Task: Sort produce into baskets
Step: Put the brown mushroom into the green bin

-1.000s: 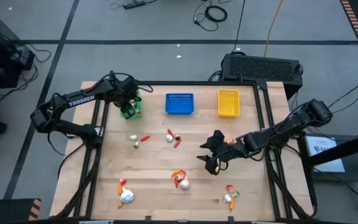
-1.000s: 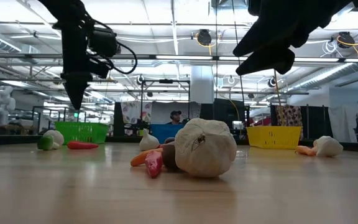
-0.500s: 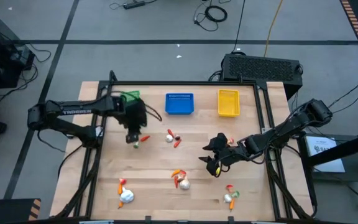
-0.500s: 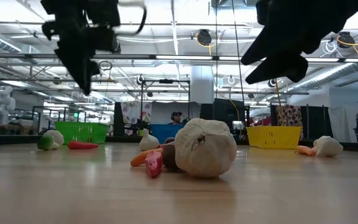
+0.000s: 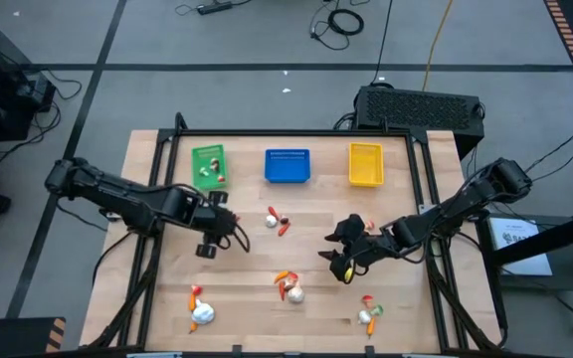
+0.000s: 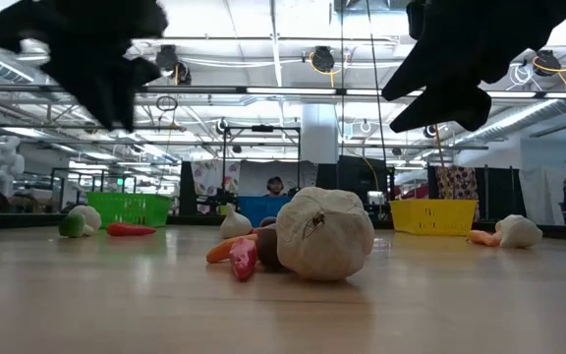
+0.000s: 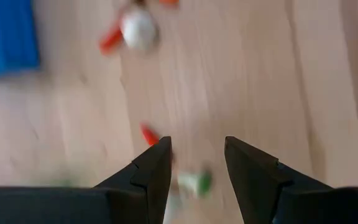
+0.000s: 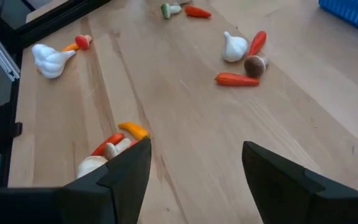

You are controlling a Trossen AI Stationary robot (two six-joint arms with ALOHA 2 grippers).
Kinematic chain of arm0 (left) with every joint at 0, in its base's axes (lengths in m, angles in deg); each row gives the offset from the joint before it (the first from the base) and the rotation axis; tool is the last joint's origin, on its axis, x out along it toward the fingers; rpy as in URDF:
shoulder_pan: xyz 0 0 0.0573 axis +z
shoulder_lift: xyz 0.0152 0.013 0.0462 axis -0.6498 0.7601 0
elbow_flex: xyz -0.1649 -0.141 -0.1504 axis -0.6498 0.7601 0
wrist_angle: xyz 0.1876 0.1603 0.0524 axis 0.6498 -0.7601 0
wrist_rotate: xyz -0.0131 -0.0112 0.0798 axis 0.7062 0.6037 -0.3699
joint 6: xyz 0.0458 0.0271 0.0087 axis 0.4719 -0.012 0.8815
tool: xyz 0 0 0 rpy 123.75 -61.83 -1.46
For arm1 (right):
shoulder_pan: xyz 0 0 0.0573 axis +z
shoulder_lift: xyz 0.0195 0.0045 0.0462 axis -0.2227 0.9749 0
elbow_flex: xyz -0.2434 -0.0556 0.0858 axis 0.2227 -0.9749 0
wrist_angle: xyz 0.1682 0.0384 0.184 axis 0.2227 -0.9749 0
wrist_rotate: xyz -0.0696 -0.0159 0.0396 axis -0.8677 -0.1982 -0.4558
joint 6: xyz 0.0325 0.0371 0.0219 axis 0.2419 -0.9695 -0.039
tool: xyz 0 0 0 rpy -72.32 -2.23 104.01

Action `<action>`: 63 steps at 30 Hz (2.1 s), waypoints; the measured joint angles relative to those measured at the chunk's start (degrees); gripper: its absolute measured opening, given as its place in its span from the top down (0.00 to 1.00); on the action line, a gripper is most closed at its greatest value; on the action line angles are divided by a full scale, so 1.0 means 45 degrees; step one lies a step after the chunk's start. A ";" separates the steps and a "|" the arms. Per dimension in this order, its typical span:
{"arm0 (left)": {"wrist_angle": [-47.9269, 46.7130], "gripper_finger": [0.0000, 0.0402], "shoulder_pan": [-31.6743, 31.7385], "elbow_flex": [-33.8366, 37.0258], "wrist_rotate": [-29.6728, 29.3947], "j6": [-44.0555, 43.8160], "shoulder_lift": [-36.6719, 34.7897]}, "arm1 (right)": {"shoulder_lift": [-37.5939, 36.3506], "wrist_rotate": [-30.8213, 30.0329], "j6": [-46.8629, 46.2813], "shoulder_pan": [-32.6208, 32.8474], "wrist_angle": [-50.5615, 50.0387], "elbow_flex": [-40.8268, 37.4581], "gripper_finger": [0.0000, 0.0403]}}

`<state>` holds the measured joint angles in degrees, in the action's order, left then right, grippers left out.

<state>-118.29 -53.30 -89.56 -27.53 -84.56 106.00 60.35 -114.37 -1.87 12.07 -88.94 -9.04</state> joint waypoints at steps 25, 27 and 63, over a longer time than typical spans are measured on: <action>1.1204 0.61 0.0338 0.0000 -0.0561 0.3208 0.5286 | -0.0049 -0.0371 0.0122 -0.0371 -0.1966 0.0335 0.40; 1.1215 0.61 0.0869 0.0000 -0.1073 0.2715 0.5416 | -0.0049 -0.0369 0.0117 -0.0371 -0.1984 0.0336 0.40; 1.0942 0.61 0.4260 -0.0005 0.3074 0.1707 0.7422 | 0.0000 -0.0359 -0.0157 -0.0269 -0.1979 0.0345 0.40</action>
<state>-69.05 -34.13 -89.58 -13.70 -76.88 139.39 60.35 -115.98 -2.58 10.86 -97.85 -7.49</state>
